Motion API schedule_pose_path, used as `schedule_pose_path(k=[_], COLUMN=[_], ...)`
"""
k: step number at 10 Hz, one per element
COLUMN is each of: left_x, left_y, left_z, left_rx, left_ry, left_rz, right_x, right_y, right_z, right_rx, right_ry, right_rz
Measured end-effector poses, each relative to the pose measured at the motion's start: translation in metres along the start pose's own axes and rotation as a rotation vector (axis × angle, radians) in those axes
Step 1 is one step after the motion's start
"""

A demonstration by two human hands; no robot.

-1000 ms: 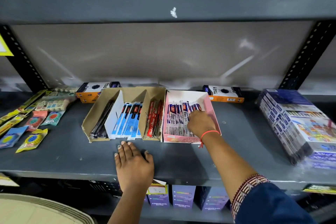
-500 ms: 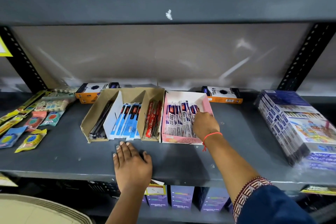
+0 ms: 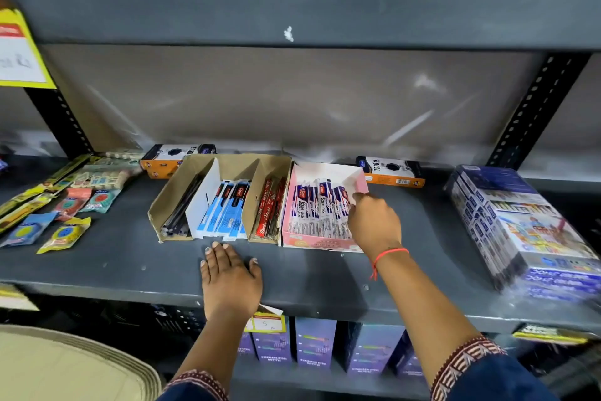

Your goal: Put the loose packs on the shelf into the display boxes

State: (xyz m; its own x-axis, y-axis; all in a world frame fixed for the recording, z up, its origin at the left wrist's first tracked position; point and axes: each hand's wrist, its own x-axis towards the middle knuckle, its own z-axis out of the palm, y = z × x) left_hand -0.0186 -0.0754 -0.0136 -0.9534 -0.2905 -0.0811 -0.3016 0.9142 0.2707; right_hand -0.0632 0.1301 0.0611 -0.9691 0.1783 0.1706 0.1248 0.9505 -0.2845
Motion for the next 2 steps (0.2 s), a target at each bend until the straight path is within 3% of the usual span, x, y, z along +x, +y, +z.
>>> schedule_pose_path(k=[2], left_x=[-0.028], left_y=[0.001], left_z=[-0.009], left_rx=[0.078], left_ry=[0.03], left_rz=[0.106], right_x=[-0.02], right_y=[0.008], right_z=[-0.005], right_rx=[-0.019], right_ry=[0.059], right_rz=[-0.069])
